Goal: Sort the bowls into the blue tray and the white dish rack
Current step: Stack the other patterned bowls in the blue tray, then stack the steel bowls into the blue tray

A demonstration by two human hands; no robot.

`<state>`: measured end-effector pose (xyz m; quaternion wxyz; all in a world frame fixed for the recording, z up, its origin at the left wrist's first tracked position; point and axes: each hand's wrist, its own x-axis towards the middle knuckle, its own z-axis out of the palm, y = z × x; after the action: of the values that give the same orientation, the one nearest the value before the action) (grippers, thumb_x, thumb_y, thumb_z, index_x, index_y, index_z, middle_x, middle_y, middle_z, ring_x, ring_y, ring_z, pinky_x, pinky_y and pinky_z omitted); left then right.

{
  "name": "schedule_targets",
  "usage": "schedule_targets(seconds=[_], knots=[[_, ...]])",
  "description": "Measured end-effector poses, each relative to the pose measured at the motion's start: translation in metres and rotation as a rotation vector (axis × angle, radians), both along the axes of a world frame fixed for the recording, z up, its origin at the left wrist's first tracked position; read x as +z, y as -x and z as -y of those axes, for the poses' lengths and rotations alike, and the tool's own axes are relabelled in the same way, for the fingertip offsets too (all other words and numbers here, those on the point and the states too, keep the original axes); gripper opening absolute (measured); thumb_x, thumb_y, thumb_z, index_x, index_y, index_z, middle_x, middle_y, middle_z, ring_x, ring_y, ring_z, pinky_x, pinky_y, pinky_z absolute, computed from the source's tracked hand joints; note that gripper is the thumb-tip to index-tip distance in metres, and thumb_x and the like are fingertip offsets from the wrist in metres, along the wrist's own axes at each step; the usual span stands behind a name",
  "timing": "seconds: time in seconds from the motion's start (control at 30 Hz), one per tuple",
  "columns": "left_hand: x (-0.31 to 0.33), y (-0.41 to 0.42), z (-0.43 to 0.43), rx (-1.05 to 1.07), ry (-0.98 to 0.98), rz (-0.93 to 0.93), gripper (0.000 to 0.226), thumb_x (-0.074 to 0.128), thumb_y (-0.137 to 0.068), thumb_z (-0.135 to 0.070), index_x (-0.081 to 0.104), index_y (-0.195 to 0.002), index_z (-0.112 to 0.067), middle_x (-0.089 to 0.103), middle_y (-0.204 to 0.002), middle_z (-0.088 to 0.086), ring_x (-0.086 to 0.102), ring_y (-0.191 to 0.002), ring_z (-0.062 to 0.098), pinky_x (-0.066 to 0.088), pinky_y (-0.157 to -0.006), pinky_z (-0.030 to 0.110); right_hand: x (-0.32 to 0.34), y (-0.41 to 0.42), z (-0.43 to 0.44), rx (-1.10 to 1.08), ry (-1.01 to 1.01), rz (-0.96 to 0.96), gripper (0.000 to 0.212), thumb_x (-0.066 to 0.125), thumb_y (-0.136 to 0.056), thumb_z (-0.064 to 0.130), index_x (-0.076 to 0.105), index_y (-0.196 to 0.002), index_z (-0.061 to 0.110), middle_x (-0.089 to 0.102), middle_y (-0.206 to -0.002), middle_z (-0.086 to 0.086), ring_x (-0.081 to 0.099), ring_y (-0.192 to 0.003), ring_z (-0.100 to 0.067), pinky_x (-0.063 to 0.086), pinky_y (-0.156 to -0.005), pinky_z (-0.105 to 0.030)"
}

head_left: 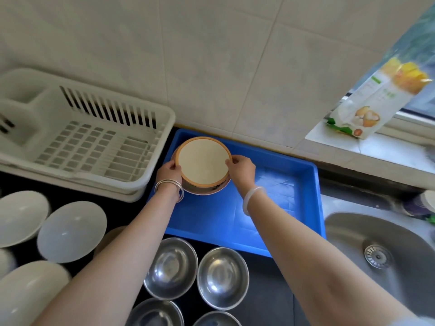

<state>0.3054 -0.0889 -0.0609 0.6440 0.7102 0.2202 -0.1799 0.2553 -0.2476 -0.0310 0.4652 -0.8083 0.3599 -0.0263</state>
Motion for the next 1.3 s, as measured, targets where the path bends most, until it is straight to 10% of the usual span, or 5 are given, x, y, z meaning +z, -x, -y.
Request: schedule_targets(seconds=[0.3,0.6,0.87,1.3], knots=[[0.050,0.091,-0.024,-0.065,0.228,-0.089,0.039,0.049,-0.093,-0.008,0.046,-0.131,-0.003,0.060,-0.103,0.010,0.057,-0.097,0.020,0.047,-0.088,0.027,0.023,0.066,0.001,0.100,-0.135,0.052,0.035,0.049,-0.093,0.035,0.058,-0.123,0.020,0.060,-0.109,0.006,0.057,-0.109,-0.020,0.052,-0.091,-0.043],[0.048,0.235,-0.059,-0.278,0.019,-0.242,0.009,0.053,-0.089,-0.005,0.059,-0.092,-0.011,0.056,-0.086,0.005,0.050,-0.073,0.011,0.039,-0.061,0.015,-0.010,0.211,-0.007,0.148,-0.309,-0.101,0.012,0.053,-0.090,0.025,0.060,-0.099,0.029,0.065,-0.091,0.007,0.063,-0.070,-0.011,0.054,-0.065,-0.031],[0.013,0.286,-0.066,-0.462,-0.216,-0.183,0.042,0.058,-0.080,0.010,0.055,-0.121,0.002,0.059,-0.124,0.022,0.057,-0.116,0.028,0.046,-0.094,0.031,-0.051,0.260,-0.025,0.139,-0.333,-0.268,0.030,0.057,-0.090,0.025,0.056,-0.119,0.019,0.064,-0.092,0.005,0.064,-0.070,-0.011,0.050,-0.049,-0.017],[0.010,0.283,-0.059,-0.626,-0.524,-0.102,0.018,0.065,-0.074,-0.010,0.072,-0.088,-0.019,0.074,-0.091,0.002,0.067,-0.088,0.018,0.052,-0.082,0.026,-0.019,0.279,-0.015,0.051,-0.266,-0.117,0.023,0.052,-0.086,0.003,0.070,-0.079,0.015,0.069,-0.073,-0.001,0.067,-0.055,-0.002,0.054,-0.053,-0.016]])
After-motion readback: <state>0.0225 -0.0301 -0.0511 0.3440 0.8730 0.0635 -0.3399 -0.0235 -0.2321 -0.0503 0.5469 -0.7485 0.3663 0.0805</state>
